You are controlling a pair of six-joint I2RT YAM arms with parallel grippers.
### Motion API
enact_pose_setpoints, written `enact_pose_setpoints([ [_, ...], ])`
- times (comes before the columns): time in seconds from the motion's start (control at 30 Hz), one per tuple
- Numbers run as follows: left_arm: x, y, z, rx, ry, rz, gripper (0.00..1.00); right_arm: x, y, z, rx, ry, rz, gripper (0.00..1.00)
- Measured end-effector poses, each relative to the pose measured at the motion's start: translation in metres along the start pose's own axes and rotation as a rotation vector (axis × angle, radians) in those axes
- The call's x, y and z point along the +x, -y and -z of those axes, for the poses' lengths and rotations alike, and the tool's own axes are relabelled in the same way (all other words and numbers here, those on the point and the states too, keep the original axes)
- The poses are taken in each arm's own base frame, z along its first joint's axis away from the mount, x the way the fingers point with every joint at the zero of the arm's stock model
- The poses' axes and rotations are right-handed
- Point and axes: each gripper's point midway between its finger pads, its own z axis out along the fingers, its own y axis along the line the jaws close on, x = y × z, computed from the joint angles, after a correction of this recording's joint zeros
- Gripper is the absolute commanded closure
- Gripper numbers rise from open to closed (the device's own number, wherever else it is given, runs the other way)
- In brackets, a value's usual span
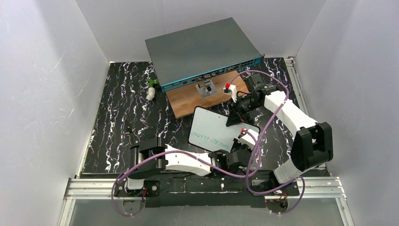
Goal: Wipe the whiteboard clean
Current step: Erase the whiteboard at the center of the board.
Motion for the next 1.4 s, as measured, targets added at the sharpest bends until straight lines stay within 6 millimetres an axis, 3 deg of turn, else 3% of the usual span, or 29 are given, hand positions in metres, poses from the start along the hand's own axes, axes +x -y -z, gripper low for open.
enact_pose_setpoints([
  [0.3,0.004,-0.006,-0.002,-0.008,0.000,0.062,1.00,0.000,0.001,0.000,0.003,-0.002,0.003,0.99],
  [0.67,0.019,-0.093,0.016,-0.194,-0.025,0.147,1.00,-0.001,0.002,0.000,0.008,0.004,0.006,0.99],
  [0.77,0.017,-0.102,0.016,-0.211,-0.026,0.157,1.00,-0.002,0.003,0.000,0.010,0.007,0.004,0.99],
  [0.97,0.018,-0.091,0.016,-0.179,-0.043,0.121,1.00,-0.001,0.003,0.001,0.012,0.007,-0.002,0.99],
  [1.23,0.030,-0.016,0.011,0.004,-0.108,0.068,1.00,-0.001,0.002,0.001,0.006,0.006,-0.002,0.99],
  [1.4,0.040,-0.007,0.011,0.025,-0.143,0.062,1.00,0.000,0.002,0.001,0.005,0.004,-0.001,0.99],
])
